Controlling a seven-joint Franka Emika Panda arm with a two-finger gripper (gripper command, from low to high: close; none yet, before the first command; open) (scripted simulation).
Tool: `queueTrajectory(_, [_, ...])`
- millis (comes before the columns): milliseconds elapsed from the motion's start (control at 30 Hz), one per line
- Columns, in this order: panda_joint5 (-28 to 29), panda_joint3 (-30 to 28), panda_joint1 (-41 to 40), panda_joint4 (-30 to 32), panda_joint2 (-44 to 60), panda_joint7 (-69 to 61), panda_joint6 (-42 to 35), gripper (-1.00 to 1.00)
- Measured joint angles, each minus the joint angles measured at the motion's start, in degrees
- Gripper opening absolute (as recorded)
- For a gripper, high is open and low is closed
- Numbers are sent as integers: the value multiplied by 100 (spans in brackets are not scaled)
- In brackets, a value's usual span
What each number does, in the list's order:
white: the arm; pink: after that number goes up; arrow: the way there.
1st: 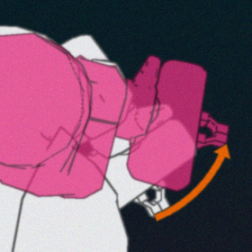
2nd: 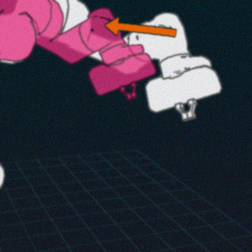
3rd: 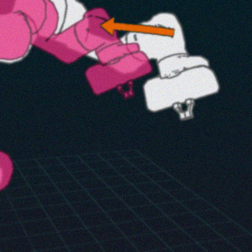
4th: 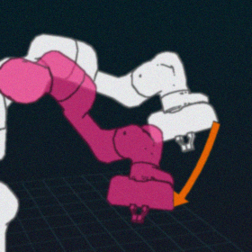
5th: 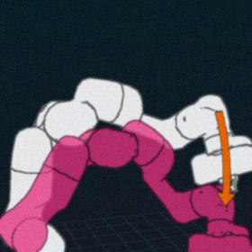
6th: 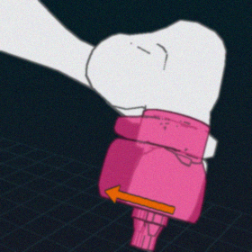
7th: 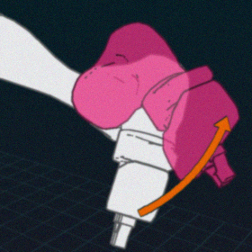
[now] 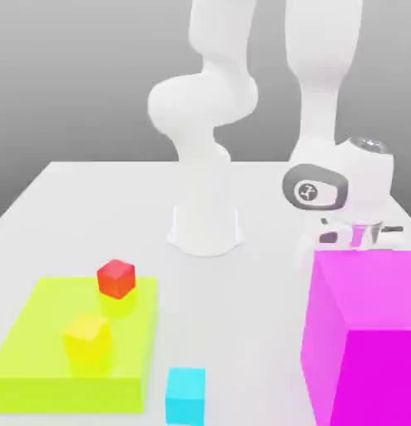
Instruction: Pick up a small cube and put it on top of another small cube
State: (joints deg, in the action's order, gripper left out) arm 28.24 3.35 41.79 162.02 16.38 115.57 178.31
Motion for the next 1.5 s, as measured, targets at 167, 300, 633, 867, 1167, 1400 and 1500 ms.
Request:
queueTrajectory(167, [-1150, 1152, -875, 215, -759, -879, -570, -100])
queueTrajectory(300, [-2666, 1521, -912, 409, -1595, -2058, -1169, -100])
queueTrajectory(633, [-2365, -57, -2215, 470, -2827, -4578, -2316, -100])
queueTrajectory(867, [-1802, -1235, -3282, 487, -3646, -6237, -3106, -100])
queueTrajectory(1167, [-1051, -2682, -4716, 501, -4748, -8343, -4156, -100])
queueTrajectory(1400, [-1000, -3095, -4755, 737, -3618, -8672, -2794, 100])
queueTrajectory(1500, [-1000, -3095, -4755, 737, -3618, -8672, -2794, 100])
